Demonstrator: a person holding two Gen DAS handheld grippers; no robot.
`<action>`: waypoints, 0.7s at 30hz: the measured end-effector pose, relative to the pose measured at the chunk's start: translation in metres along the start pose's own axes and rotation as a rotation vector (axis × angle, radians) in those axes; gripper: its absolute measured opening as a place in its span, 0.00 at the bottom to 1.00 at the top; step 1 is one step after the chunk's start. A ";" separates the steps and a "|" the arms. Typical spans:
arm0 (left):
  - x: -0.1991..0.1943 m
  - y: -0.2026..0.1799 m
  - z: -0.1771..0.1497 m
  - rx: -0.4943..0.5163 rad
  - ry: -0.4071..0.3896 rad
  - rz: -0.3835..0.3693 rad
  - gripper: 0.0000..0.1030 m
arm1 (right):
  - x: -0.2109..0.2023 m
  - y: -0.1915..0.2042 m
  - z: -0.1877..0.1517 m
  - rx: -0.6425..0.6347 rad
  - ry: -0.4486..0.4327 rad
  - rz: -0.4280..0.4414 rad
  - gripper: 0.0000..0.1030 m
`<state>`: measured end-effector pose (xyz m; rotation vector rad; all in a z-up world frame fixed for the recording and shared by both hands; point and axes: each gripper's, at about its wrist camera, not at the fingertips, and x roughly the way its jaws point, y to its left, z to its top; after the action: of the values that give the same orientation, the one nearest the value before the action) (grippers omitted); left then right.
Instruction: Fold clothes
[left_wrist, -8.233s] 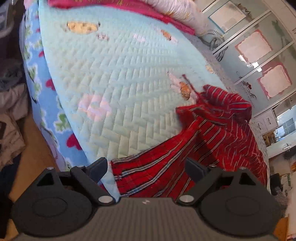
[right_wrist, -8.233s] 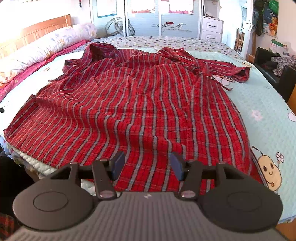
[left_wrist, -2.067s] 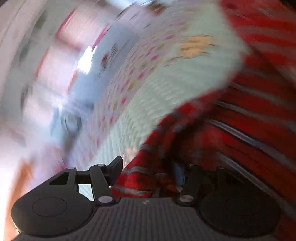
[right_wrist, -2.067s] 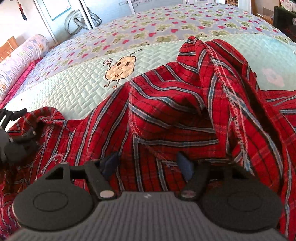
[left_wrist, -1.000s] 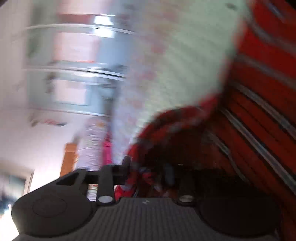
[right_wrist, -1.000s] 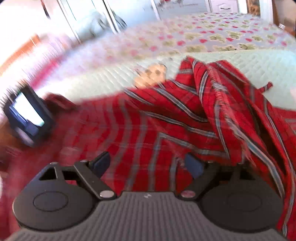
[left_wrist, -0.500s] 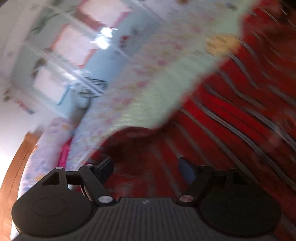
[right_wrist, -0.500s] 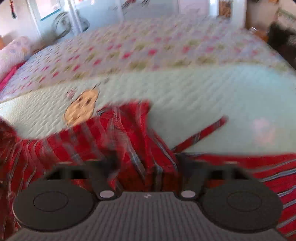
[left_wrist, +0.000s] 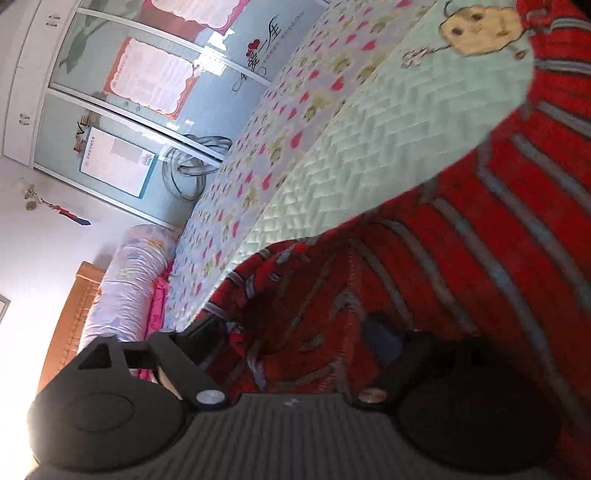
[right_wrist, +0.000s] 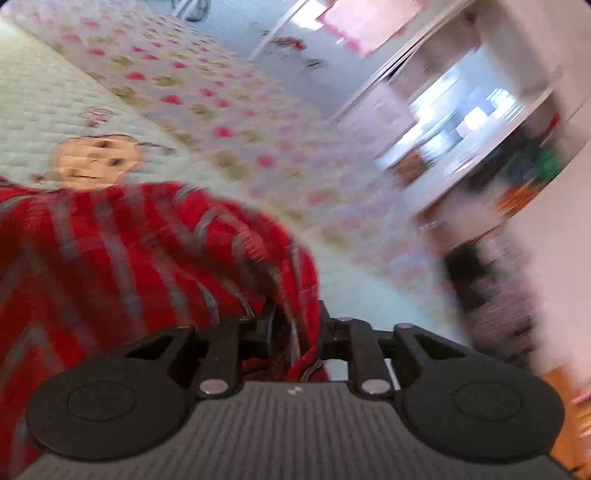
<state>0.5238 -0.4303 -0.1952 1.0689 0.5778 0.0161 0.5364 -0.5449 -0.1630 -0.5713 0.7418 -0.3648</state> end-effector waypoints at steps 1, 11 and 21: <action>0.004 0.001 0.000 -0.009 0.007 0.010 1.00 | 0.000 -0.001 -0.001 0.008 -0.001 -0.004 0.34; 0.031 0.003 0.012 -0.005 0.043 0.151 1.00 | -0.008 -0.015 0.000 0.056 -0.047 -0.092 0.12; 0.046 0.029 0.001 -0.172 0.092 0.114 0.88 | 0.023 -0.026 -0.013 0.168 0.074 0.080 0.30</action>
<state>0.5709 -0.4038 -0.1904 0.9353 0.5869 0.2119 0.5404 -0.5814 -0.1676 -0.3698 0.7946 -0.3714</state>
